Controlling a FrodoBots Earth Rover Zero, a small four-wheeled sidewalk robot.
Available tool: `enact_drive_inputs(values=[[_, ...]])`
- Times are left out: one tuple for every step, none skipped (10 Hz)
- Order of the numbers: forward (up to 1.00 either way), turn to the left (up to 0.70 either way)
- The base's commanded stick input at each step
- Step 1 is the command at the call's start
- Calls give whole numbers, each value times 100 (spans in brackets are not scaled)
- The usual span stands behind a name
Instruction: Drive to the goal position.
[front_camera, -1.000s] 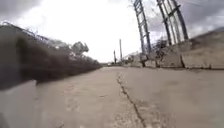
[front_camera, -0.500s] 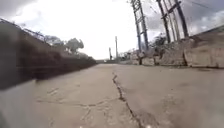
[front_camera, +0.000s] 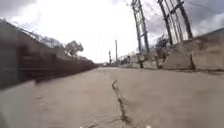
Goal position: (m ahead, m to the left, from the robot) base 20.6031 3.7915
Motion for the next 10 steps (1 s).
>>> enact_drive_inputs(values=[[100, 0], [100, 0], [100, 0], [100, 0], [100, 0], [100, 0], [100, 0], [100, 0], [100, 0], [100, 0]])
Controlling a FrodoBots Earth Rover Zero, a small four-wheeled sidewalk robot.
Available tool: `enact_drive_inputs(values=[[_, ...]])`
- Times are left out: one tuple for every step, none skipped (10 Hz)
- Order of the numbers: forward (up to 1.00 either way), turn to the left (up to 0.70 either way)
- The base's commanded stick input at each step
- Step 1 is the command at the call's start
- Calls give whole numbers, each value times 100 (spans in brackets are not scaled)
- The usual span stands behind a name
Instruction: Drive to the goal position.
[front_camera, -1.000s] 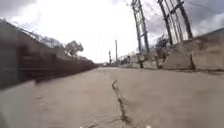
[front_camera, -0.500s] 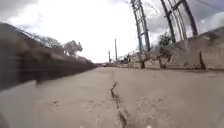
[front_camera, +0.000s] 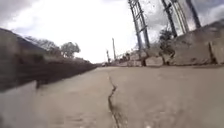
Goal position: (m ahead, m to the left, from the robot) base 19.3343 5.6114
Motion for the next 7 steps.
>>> enact_drive_inputs(values=[[100, 0], [100, 0], [100, 0], [100, 0], [100, 0], [100, 0], [100, 0]])
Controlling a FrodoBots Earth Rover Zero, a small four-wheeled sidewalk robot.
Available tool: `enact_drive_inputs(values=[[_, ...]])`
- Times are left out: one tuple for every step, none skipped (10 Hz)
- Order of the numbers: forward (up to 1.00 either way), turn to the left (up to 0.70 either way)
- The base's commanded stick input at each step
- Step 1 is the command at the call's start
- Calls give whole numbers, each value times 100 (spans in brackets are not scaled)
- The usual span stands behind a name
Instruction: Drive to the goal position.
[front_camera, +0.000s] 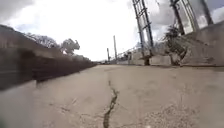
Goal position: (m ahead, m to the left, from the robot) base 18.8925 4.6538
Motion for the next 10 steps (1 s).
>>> enact_drive_inputs(values=[[100, 0], [100, 0], [100, 0], [100, 0], [100, 0], [100, 0], [100, 0], [100, 0], [100, 0], [100, 0]])
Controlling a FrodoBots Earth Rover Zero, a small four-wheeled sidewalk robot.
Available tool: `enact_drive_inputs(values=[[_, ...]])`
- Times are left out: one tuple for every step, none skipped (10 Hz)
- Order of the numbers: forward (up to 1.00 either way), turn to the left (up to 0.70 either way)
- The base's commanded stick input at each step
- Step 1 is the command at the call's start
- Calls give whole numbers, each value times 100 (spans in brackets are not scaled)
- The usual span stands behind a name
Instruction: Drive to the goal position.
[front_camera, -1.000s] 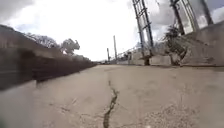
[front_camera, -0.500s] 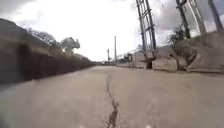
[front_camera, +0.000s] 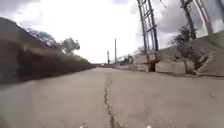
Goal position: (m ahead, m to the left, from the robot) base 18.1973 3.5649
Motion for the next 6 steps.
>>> enact_drive_inputs(values=[[100, 0], [100, 0], [100, 0], [100, 0], [100, 0], [100, 0]])
